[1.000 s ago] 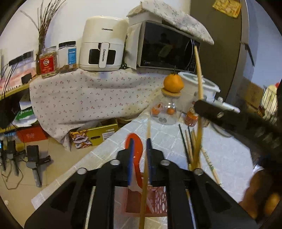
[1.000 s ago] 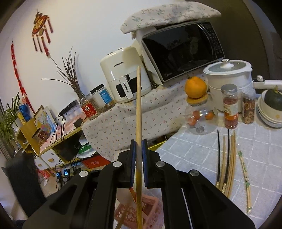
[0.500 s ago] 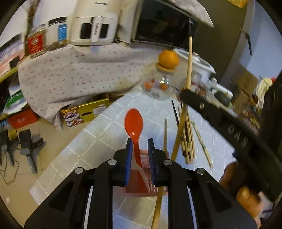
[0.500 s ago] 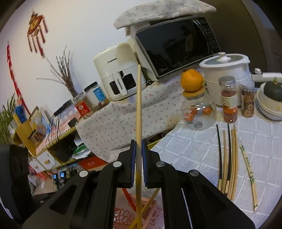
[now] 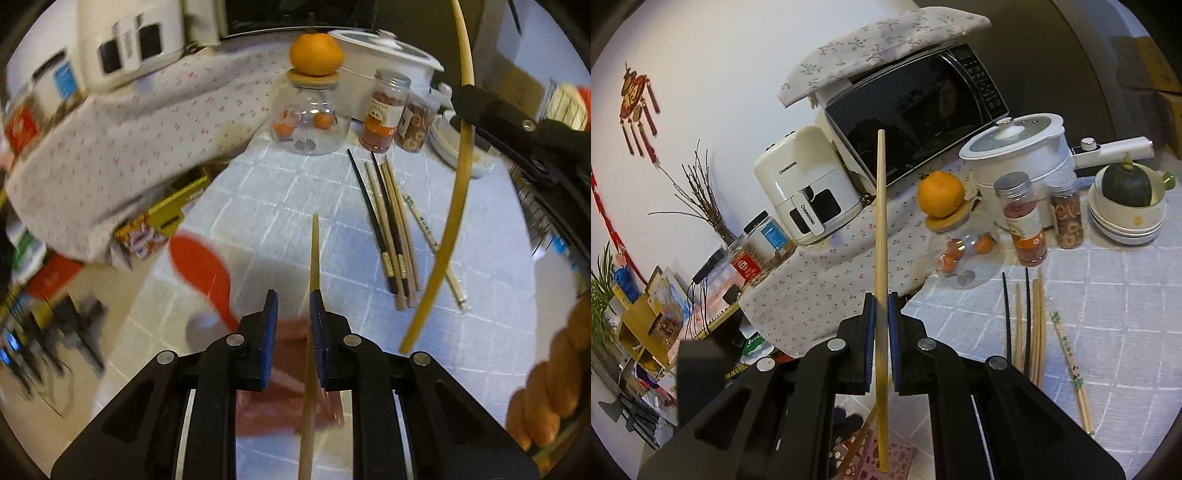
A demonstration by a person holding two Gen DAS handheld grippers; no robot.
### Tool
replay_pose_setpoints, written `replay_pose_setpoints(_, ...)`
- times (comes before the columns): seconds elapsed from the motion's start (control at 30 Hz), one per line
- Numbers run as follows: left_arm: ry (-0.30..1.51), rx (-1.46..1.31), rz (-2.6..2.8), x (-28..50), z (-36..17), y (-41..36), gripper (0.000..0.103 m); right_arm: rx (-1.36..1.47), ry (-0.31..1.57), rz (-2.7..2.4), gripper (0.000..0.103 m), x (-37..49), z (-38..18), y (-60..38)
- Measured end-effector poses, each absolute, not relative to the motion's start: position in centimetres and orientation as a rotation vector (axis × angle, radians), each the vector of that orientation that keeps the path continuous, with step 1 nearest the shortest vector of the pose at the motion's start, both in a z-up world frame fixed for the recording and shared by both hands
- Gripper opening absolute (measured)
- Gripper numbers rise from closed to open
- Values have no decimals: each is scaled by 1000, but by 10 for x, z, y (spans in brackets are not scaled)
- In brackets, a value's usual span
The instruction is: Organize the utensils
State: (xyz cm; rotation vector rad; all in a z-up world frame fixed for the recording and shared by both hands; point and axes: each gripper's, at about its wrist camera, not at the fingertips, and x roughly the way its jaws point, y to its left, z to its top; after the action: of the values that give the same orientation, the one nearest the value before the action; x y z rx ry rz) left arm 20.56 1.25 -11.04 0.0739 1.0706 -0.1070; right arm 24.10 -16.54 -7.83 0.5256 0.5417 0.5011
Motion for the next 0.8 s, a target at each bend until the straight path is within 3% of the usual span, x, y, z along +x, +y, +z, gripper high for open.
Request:
replay_pose_setpoints(0.1,1104,118,-103,221,-114,1,33,527,552,502,7,243,-80,-168)
replay_pose_setpoints(0.27,1170,122,-82,237,-131,-4,34,532,568,503,7,246,-84,-172)
replay_pose_setpoints(0.3,1182,119,-83,237,-134,-4,33,537,571,500,7,246,-85,-174)
replay_pose_setpoints(0.4,1216,97,-87,239,-142,-1,5,548,573,499,7,247,-85,-176)
replay_pose_setpoints(0.63,1111,13,-101,230,-116,9,5,556,554,508,7,243,-78,-178)
replay_pose_setpoints(0.8,840,-62,-78,203,-61,34,5,549,558,523,7,242,-76,-171)
